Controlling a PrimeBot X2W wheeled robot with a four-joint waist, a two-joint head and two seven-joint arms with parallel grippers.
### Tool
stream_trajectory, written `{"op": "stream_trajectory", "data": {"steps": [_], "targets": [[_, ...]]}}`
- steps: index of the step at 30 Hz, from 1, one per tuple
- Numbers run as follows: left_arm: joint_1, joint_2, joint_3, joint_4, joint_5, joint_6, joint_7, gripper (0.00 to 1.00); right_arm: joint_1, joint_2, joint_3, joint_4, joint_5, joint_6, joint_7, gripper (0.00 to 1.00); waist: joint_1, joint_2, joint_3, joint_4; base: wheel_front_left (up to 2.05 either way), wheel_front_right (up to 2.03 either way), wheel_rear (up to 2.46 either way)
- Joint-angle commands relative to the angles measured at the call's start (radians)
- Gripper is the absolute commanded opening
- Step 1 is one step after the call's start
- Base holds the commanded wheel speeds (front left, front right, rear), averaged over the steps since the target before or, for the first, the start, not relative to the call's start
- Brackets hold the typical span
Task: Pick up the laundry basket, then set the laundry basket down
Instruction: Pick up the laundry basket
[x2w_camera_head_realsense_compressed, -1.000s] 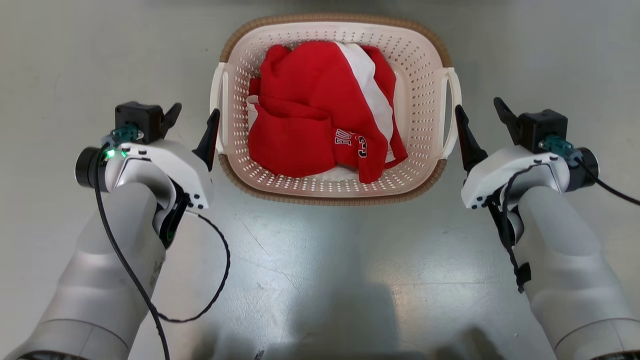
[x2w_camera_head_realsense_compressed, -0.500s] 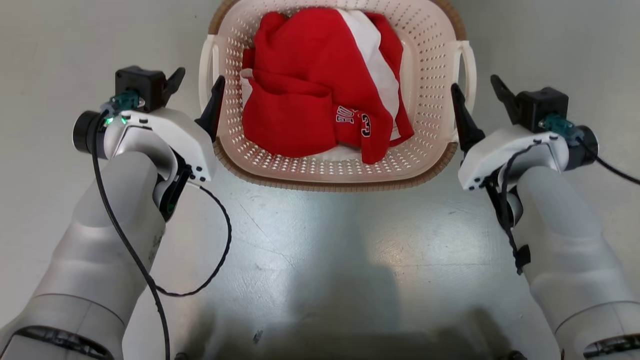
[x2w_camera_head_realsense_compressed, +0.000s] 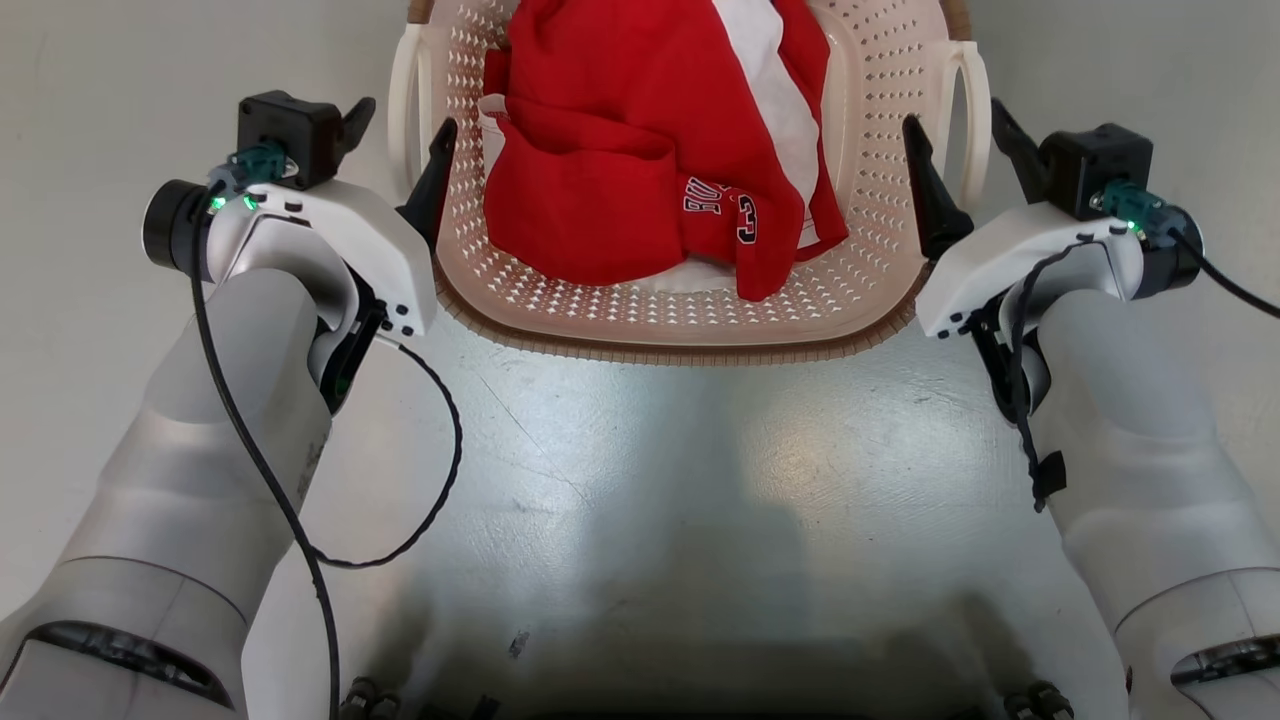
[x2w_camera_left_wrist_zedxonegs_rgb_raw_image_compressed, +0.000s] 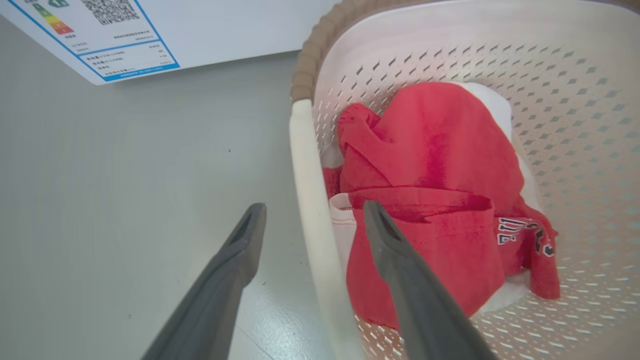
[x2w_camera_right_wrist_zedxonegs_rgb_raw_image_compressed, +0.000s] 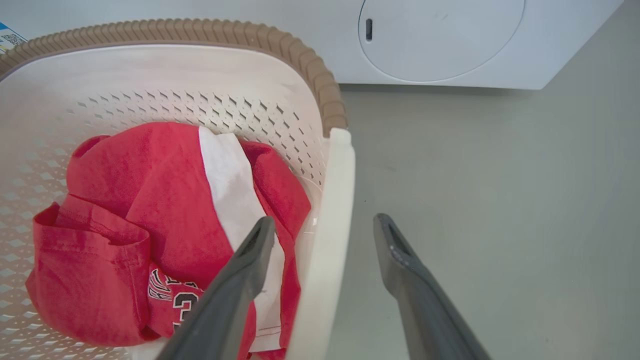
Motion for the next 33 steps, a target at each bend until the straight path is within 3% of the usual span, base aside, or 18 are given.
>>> {"op": "stream_trajectory", "data": {"steps": [1,33], "targets": [[-0.007,0.042,0.010,0.001,-0.003,-0.006,-0.006,1.00,0.026,0.020,0.025,-0.001,0.014,0.006,-0.014,1.00,0.0000,0.0000,0.004,0.000,0.00,0.00,0.00],[-0.080,0.048,-0.096,0.088,-0.039,-0.006,-0.006,1.00,-0.006,0.020,0.140,0.031,0.152,0.006,-0.014,1.00,0.0000,0.0000,0.025,-0.033,0.00,0.00,0.00]]}}
